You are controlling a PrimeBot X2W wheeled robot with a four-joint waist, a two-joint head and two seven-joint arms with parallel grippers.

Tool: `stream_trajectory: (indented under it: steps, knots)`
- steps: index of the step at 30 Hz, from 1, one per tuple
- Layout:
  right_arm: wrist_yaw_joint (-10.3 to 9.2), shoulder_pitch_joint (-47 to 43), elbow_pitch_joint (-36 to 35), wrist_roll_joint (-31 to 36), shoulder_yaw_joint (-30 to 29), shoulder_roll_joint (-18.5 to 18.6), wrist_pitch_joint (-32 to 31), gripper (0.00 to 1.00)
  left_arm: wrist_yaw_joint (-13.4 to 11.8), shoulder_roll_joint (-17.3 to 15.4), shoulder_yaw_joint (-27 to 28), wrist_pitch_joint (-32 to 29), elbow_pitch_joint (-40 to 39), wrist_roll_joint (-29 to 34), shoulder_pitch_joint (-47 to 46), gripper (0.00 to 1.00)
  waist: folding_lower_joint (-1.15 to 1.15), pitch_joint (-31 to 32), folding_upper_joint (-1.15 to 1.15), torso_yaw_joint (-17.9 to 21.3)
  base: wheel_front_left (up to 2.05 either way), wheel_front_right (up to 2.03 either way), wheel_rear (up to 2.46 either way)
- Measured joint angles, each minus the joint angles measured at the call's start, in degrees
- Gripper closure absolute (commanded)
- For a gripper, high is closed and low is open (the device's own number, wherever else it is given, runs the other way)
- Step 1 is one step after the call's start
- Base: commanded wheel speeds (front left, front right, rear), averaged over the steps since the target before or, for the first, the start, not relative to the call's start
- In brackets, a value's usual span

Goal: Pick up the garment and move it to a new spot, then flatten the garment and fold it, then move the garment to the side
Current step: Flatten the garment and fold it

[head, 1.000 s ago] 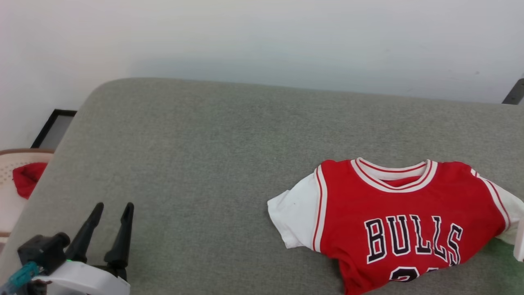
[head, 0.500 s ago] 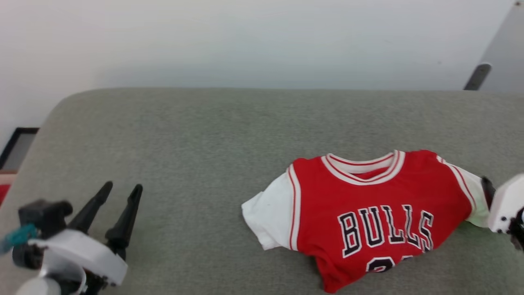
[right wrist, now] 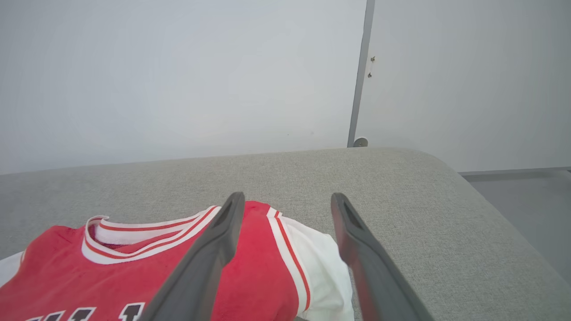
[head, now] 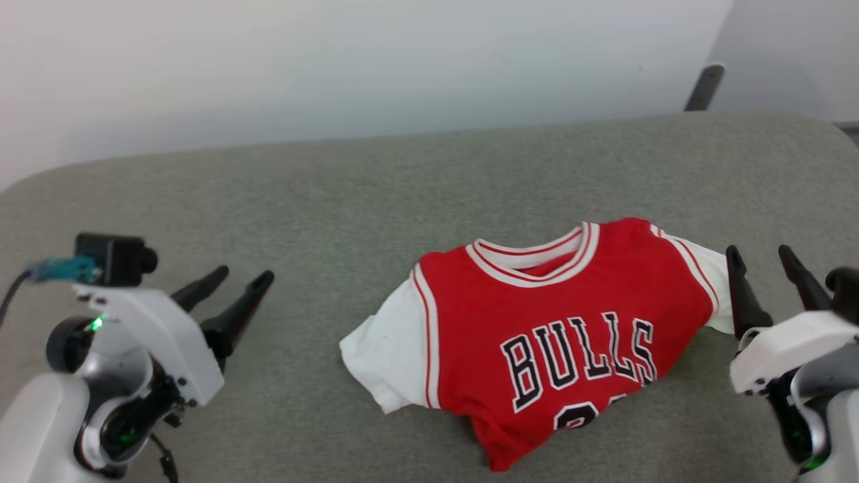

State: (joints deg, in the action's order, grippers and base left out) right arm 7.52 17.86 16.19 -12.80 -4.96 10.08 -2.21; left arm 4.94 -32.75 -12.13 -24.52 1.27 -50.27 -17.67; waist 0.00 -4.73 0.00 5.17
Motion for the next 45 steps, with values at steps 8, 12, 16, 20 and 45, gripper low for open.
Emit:
stream_trajectory:
  steps: [8,12,16,20,45]
  knots:
    - [0.00,-3.3,-2.0,0.2,-0.7,-4.1,6.1,0.00,-5.7,0.5,-3.4,-14.3,2.6,-3.8,-5.1,0.00,0.00,-2.0,0.00,2.7,0.00,0.00,0.00]
    - [0.00,-3.6,-2.7,0.2,-1.0,-5.2,6.8,0.00,-8.2,0.6,-5.8,-20.5,3.9,-4.0,-6.9,0.00,0.00,-3.3,0.00,3.7,0.00,0.00,0.00]
    - [0.00,-4.2,-2.8,-0.2,-1.0,-6.0,7.2,0.00,-9.6,0.9,-7.6,-23.9,4.7,-4.0,-8.6,0.00,0.00,-4.6,0.00,4.7,0.00,0.00,0.00]
    - [0.00,-4.2,-2.8,-0.7,-0.6,-6.6,7.8,0.00,-10.5,1.0,-8.9,-26.1,5.6,-3.6,-9.1,0.00,0.00,-5.9,0.00,5.6,0.00,0.00,0.00]
    - [0.00,-2.6,-1.2,-0.9,-0.2,-7.1,10.0,0.00,-5.6,2.5,-11.7,-23.3,19.4,-2.7,-11.5,1.00,0.00,-8.8,0.00,7.4,0.00,0.00,0.00]
